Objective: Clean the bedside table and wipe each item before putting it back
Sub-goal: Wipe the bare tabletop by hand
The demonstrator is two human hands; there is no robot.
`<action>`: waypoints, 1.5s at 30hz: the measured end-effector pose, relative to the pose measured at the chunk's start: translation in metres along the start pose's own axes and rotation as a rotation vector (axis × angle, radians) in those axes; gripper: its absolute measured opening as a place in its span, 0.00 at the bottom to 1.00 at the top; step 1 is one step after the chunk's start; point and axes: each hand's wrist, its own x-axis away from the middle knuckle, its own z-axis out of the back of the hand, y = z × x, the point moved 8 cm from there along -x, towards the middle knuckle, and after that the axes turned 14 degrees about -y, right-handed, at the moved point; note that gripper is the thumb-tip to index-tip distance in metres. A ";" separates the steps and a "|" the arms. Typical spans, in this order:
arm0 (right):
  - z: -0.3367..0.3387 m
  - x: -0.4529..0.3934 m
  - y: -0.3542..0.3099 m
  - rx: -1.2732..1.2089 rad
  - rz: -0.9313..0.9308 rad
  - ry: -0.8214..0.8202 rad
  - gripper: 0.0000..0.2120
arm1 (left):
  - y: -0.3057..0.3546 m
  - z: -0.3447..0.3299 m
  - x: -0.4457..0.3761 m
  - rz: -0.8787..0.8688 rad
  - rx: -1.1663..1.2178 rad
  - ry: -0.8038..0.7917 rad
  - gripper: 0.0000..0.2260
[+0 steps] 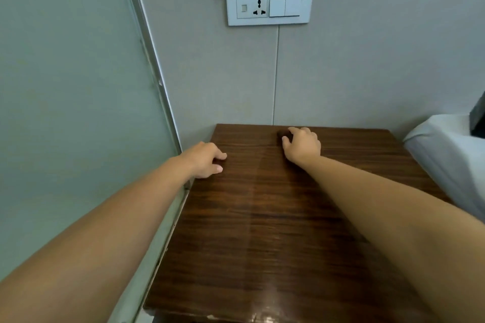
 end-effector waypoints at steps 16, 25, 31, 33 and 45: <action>-0.019 -0.050 -0.036 0.170 -0.237 -0.060 0.30 | 0.003 -0.004 -0.002 -0.015 -0.167 -0.032 0.25; -0.080 -0.053 -0.155 0.195 0.026 -0.154 0.30 | 0.002 -0.006 -0.001 -0.038 -0.221 -0.024 0.23; -0.078 -0.059 -0.176 0.279 0.280 -0.169 0.25 | -0.009 -0.012 0.000 -0.094 -0.084 0.027 0.24; -0.069 -0.065 -0.166 0.428 0.164 -0.147 0.24 | -0.013 -0.014 -0.001 -0.116 -0.064 0.040 0.25; -0.086 -0.070 -0.192 0.251 0.541 -0.305 0.23 | -0.015 -0.017 -0.005 -0.118 -0.045 0.055 0.24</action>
